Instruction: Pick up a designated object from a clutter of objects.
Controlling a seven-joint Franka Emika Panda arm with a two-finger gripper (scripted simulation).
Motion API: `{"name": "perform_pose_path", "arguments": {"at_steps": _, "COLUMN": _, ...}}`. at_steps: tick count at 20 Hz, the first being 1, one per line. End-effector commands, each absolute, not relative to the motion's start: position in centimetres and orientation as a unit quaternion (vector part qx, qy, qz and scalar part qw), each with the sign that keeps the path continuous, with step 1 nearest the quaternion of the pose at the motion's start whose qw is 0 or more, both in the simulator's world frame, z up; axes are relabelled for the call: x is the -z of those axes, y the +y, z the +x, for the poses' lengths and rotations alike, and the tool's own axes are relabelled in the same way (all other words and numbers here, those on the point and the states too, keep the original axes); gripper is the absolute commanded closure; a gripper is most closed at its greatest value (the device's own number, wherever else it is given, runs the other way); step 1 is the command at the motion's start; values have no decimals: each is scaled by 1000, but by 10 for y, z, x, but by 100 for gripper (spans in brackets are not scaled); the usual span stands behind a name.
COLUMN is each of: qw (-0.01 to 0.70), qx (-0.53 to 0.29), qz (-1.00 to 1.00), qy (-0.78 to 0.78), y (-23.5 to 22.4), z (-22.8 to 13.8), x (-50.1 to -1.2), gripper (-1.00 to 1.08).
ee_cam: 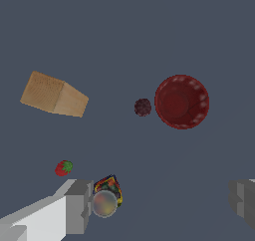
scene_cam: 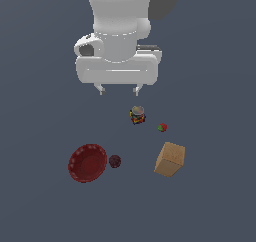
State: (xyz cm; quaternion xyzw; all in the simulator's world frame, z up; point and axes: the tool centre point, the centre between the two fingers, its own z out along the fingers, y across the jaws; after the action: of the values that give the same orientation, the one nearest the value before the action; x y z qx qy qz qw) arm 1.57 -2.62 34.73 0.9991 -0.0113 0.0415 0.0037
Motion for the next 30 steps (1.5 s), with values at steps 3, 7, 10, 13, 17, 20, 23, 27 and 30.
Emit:
{"name": "perform_pose_path", "arguments": {"at_steps": 3, "qw": 3, "qx": -41, "qz": 999, "qy": -11, "y": -25, "z": 16, "x": -347, "gripper": -92}}
{"name": "perform_pose_path", "arguments": {"at_steps": 7, "qw": -6, "qx": -37, "qz": 999, "qy": -13, "y": -17, "z": 14, "x": -348, "gripper": -92}}
{"name": "perform_pose_path", "arguments": {"at_steps": 10, "qw": -12, "qx": -34, "qz": 999, "qy": -16, "y": -11, "z": 13, "x": -350, "gripper": -92}}
{"name": "perform_pose_path", "arguments": {"at_steps": 13, "qw": -13, "qx": -34, "qz": 999, "qy": -17, "y": -11, "z": 13, "x": -350, "gripper": -92}}
{"name": "perform_pose_path", "arguments": {"at_steps": 17, "qw": -10, "qx": -34, "qz": 999, "qy": -6, "y": -9, "z": 13, "x": -346, "gripper": -92}}
{"name": "perform_pose_path", "arguments": {"at_steps": 20, "qw": -7, "qx": -32, "qz": 999, "qy": 12, "y": -5, "z": 14, "x": -338, "gripper": -92}}
{"name": "perform_pose_path", "arguments": {"at_steps": 23, "qw": -2, "qx": -30, "qz": 999, "qy": 39, "y": 1, "z": 15, "x": -326, "gripper": -92}}
{"name": "perform_pose_path", "arguments": {"at_steps": 27, "qw": 6, "qx": -26, "qz": 996, "qy": 89, "y": 13, "z": 17, "x": -305, "gripper": -92}}
{"name": "perform_pose_path", "arguments": {"at_steps": 30, "qw": 13, "qx": -23, "qz": 990, "qy": 138, "y": 25, "z": 17, "x": -284, "gripper": -92}}
